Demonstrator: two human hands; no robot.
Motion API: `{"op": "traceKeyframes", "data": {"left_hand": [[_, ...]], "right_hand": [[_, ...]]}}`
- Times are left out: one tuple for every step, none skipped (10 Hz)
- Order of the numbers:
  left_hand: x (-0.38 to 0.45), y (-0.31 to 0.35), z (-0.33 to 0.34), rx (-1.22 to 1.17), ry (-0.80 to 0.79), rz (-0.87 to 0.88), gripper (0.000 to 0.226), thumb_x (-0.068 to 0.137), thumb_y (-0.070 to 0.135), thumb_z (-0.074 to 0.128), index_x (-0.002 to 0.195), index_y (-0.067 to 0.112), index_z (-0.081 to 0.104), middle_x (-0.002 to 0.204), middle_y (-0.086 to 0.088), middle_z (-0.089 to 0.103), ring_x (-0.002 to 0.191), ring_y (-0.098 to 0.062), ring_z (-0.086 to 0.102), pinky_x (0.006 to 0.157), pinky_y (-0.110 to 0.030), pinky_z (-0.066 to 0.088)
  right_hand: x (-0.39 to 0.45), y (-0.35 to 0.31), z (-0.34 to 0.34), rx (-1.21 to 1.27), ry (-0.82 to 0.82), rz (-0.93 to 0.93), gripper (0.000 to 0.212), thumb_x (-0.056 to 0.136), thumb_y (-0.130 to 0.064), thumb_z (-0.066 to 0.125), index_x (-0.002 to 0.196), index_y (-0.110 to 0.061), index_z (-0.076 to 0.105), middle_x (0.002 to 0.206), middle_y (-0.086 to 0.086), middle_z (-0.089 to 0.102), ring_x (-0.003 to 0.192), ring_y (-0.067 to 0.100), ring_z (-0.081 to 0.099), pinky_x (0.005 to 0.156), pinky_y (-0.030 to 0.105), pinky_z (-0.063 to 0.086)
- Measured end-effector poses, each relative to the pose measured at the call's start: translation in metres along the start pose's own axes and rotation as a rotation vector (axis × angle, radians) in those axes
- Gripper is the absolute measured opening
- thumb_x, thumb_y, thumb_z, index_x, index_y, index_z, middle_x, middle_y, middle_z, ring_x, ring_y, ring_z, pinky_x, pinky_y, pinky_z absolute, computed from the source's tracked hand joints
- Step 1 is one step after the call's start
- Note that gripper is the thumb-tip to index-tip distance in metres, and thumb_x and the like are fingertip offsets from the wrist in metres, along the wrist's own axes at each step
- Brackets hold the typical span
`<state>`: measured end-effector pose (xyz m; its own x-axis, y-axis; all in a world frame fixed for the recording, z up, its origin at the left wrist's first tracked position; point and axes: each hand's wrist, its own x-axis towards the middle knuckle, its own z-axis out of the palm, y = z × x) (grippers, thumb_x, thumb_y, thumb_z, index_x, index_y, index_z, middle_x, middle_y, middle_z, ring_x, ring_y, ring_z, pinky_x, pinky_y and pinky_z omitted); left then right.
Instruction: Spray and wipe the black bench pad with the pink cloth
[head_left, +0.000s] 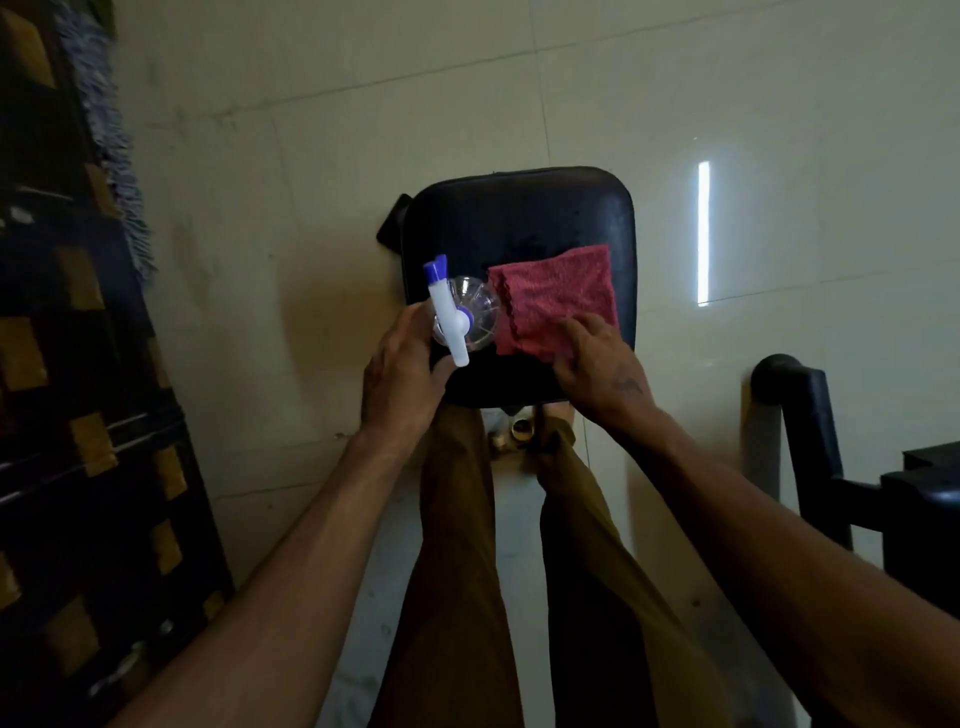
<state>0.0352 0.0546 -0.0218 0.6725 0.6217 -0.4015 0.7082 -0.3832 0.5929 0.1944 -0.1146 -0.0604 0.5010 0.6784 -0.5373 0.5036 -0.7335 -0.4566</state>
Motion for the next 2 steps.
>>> {"op": "traceKeyframes", "data": {"left_hand": [[-0.022, -0.001, -0.006, 0.130, 0.008, -0.068, 0.047, 0.090, 0.029, 0.072, 0.134, 0.021, 0.056, 0.129, -0.001, 0.061, 0.115, -0.023, 0.058, 0.079, -0.028, 0.040], [-0.051, 0.019, -0.006, 0.319, -0.095, 0.015, 0.031, 0.099, 0.040, 0.056, 0.121, 0.019, 0.065, 0.117, -0.002, 0.067, 0.106, -0.026, 0.063, 0.078, -0.035, 0.048]], "right_hand": [[-0.014, -0.009, -0.015, 0.021, 0.081, 0.009, 0.027, 0.098, -0.034, 0.054, 0.115, -0.015, 0.063, 0.110, 0.006, 0.064, 0.095, 0.022, 0.060, 0.077, 0.034, 0.048], [-0.035, -0.017, -0.034, -0.046, 0.188, -0.049, 0.025, 0.097, -0.039, 0.052, 0.091, -0.017, 0.062, 0.089, 0.001, 0.062, 0.077, 0.018, 0.058, 0.064, 0.031, 0.044]]}}
